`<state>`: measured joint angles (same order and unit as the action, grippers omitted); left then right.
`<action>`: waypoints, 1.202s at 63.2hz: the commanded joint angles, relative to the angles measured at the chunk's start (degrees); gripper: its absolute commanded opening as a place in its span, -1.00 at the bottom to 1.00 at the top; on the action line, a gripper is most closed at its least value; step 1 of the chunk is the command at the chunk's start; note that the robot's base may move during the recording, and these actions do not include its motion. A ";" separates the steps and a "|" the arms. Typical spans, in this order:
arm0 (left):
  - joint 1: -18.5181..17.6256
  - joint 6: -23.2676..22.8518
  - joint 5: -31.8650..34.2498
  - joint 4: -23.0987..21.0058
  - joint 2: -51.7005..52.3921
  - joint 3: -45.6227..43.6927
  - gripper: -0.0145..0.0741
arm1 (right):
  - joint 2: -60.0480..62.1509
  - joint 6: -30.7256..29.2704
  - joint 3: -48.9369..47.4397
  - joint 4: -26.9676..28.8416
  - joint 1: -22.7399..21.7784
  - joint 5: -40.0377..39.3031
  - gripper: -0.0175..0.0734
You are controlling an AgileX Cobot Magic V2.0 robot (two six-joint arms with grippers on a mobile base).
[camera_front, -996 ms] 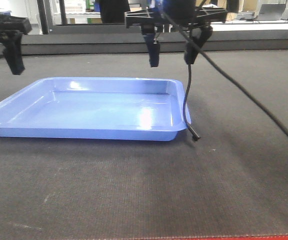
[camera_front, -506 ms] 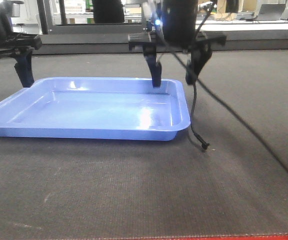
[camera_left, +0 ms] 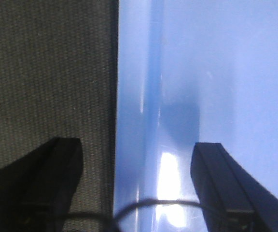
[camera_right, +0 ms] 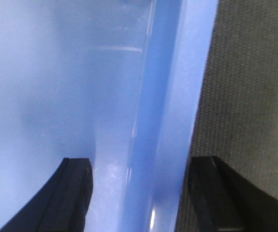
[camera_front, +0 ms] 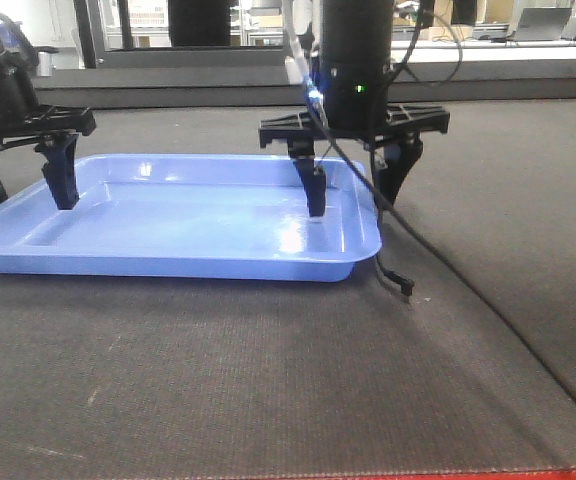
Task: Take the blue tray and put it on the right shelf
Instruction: 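Close left and right grippers on opposite rims of the blue tray, then lift the blue tray off the table with both grippers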
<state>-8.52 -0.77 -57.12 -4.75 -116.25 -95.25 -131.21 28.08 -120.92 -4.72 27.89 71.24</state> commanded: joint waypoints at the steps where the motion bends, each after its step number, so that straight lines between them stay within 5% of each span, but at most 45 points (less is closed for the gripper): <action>1: 0.09 -0.51 2.00 -0.88 3.00 -1.95 0.18 | 2.98 -0.07 -1.09 -0.66 -0.17 3.62 0.44; 17: 0.21 -0.51 2.22 -0.88 2.35 -1.95 0.17 | 2.54 -0.07 -1.09 -0.66 -0.12 3.31 -0.24; 24: 0.21 -0.51 1.32 -0.88 2.19 -1.95 -0.06 | 2.54 -0.12 -1.09 -0.66 -0.12 3.31 -0.59; 35: 0.21 -0.51 1.32 -0.88 2.19 -1.95 -0.82 | 2.84 -0.19 -1.09 -0.90 -0.12 3.31 -0.57; 57: 0.09 -0.62 -7.13 -0.47 4.00 -6.58 -0.77 | 8.73 -2.24 -1.09 -3.24 -0.45 3.20 -0.57; 76: -0.71 -1.43 -12.41 -0.86 15.64 -9.43 -0.77 | 18.88 -8.17 -0.15 -3.03 -0.99 4.85 -0.57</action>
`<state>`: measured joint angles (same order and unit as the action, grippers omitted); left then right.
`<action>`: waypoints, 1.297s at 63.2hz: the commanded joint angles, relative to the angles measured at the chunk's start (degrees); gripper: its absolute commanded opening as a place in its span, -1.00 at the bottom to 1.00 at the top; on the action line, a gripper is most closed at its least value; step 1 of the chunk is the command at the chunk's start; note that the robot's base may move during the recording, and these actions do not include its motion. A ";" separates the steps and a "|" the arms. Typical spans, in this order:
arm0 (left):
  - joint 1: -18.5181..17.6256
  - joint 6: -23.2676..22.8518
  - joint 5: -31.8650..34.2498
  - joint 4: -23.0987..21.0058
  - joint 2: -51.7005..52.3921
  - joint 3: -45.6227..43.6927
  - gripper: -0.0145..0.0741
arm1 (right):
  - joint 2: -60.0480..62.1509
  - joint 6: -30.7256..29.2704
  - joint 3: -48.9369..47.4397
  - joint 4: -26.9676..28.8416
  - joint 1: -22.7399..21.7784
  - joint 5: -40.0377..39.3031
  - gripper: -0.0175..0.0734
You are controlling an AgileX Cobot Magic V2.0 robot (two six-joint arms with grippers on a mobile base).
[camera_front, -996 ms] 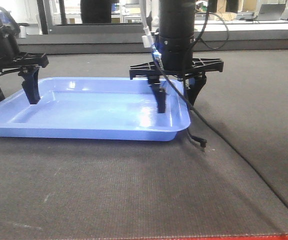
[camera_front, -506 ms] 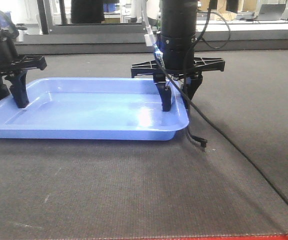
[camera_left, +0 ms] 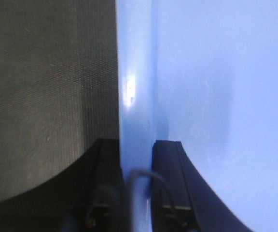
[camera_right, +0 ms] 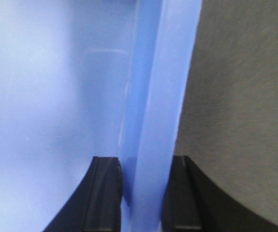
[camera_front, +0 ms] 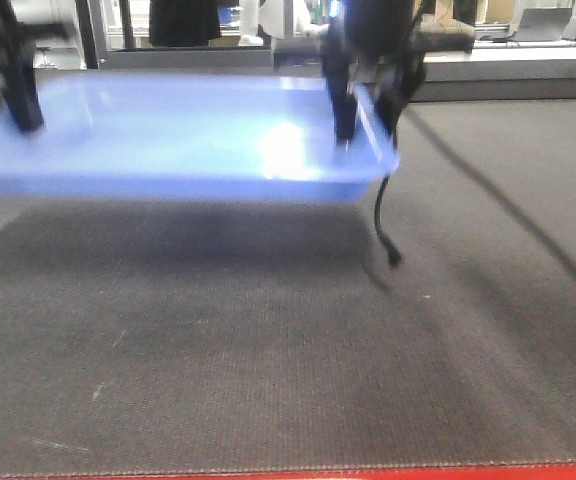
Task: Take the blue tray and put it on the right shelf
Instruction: 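Lift the blue tray off the table with both grippers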
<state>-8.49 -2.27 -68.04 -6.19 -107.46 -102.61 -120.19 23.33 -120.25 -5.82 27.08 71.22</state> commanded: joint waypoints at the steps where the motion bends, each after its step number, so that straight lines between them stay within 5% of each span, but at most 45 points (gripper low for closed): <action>1: -0.74 -0.01 -2.03 0.58 7.35 -2.07 -0.77 | 8.43 -3.51 -0.66 -1.94 -0.18 4.87 -0.57; 14: -1.41 -0.60 -5.78 0.58 11.83 -1.24 -0.77 | 16.20 -7.62 6.05 -1.99 -0.25 3.82 -0.57; 45: -10.43 -5.08 -3.33 2.54 15.52 10.89 -0.77 | 35.77 -7.57 40.57 -2.04 -0.65 -8.05 -0.57; 57: -16.01 -11.01 -5.65 9.75 18.44 10.90 -0.77 | 39.96 -7.35 41.37 -2.57 -0.65 -6.87 -0.57; 82: -22.05 -15.29 -8.58 9.04 18.85 6.01 -0.77 | 42.17 -4.38 34.22 -7.26 -0.65 0.48 -0.57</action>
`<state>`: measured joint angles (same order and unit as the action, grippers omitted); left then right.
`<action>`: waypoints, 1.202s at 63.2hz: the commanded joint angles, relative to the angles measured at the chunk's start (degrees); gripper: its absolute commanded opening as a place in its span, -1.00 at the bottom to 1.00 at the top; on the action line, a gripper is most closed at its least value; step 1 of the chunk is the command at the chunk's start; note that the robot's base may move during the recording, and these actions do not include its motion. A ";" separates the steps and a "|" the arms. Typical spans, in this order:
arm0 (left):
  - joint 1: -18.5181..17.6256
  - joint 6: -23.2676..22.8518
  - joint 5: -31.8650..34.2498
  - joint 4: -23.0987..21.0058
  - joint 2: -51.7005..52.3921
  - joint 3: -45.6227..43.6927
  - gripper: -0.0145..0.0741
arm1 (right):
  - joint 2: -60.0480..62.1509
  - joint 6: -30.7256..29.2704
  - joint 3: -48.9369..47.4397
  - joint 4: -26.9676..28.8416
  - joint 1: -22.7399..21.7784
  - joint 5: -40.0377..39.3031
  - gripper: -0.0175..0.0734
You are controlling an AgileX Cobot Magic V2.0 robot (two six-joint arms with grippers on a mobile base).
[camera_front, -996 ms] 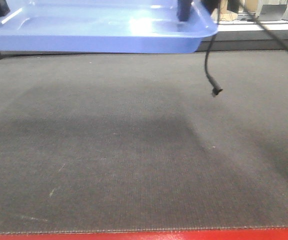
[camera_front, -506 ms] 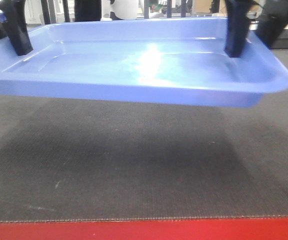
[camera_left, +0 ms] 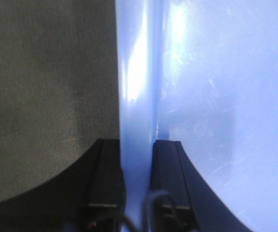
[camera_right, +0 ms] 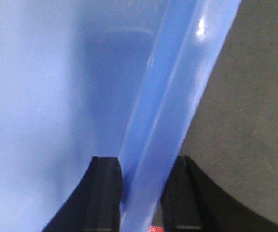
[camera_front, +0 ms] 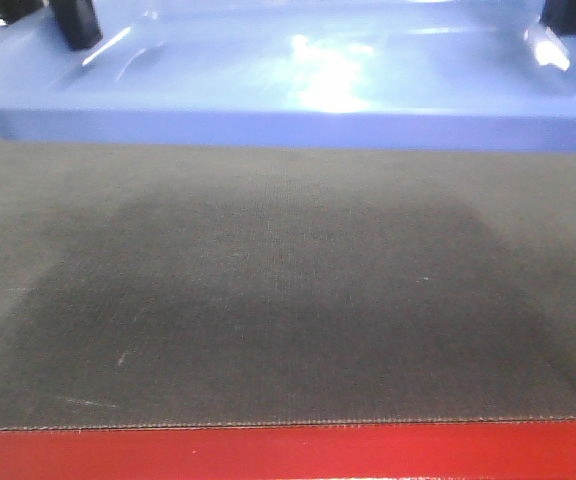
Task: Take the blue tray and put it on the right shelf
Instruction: 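Lift the blue tray off the table with both grippers, then hold the tray raised while the base drives to the steel shelf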
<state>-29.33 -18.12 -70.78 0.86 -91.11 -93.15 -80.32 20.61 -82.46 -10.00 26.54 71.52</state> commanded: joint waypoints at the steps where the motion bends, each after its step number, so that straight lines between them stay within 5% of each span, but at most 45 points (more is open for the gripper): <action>1: -1.37 0.56 -5.84 1.88 2.50 -3.78 -0.77 | 2.31 -1.66 -3.84 -3.08 -0.11 0.28 -0.57; 76: -2.46 0.56 -5.84 1.06 2.50 -5.86 -0.78 | 2.31 -1.66 -5.37 -3.08 -0.11 0.05 -0.57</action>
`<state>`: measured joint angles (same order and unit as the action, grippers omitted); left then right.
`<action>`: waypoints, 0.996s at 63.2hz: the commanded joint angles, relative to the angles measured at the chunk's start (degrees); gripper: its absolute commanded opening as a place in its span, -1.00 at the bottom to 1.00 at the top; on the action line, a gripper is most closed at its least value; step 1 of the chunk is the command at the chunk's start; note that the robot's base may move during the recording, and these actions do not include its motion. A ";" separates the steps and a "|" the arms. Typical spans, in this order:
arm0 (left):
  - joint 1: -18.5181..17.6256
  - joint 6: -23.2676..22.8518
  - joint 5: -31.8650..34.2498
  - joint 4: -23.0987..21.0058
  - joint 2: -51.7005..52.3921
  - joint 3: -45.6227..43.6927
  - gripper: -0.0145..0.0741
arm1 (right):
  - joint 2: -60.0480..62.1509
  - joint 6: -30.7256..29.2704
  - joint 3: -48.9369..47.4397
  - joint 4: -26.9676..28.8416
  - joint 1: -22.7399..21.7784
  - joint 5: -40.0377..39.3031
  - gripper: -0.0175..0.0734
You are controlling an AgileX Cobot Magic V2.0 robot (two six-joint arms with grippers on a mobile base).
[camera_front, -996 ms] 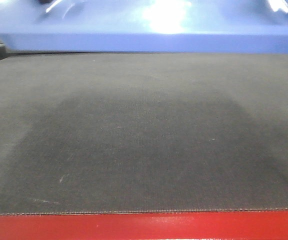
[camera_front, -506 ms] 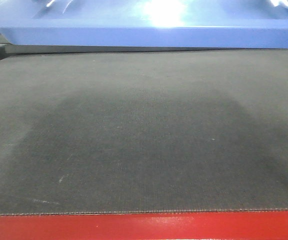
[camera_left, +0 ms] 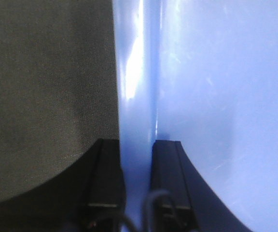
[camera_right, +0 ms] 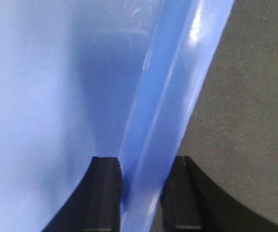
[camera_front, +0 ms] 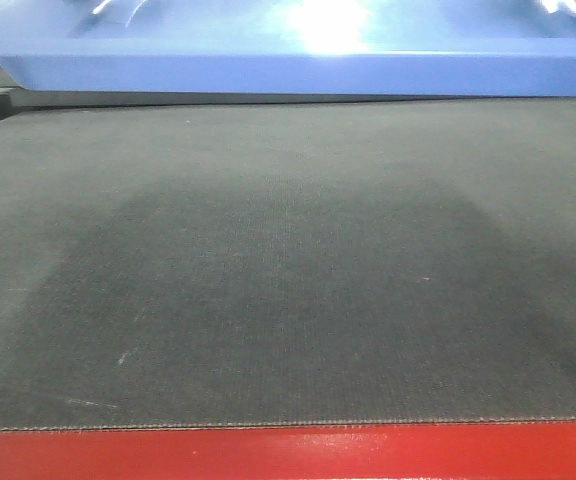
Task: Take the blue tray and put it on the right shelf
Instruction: 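Hold the tray raised while the base drives to the steel shelf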
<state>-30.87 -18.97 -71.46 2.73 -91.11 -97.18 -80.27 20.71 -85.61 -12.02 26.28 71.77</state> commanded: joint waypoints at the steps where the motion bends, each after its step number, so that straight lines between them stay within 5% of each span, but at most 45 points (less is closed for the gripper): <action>1: -0.93 1.40 -5.16 -0.81 2.50 -1.83 -0.78 | 2.26 -1.76 -2.22 -1.07 0.14 -0.20 -0.57; 63: -0.93 1.40 -5.16 -4.50 2.50 -1.83 -0.78 | 1.45 -1.76 -2.22 -1.07 0.14 -0.64 -0.57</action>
<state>-30.87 -19.08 -71.79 1.04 -91.11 -97.18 -80.68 20.71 -85.61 -12.68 26.28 71.77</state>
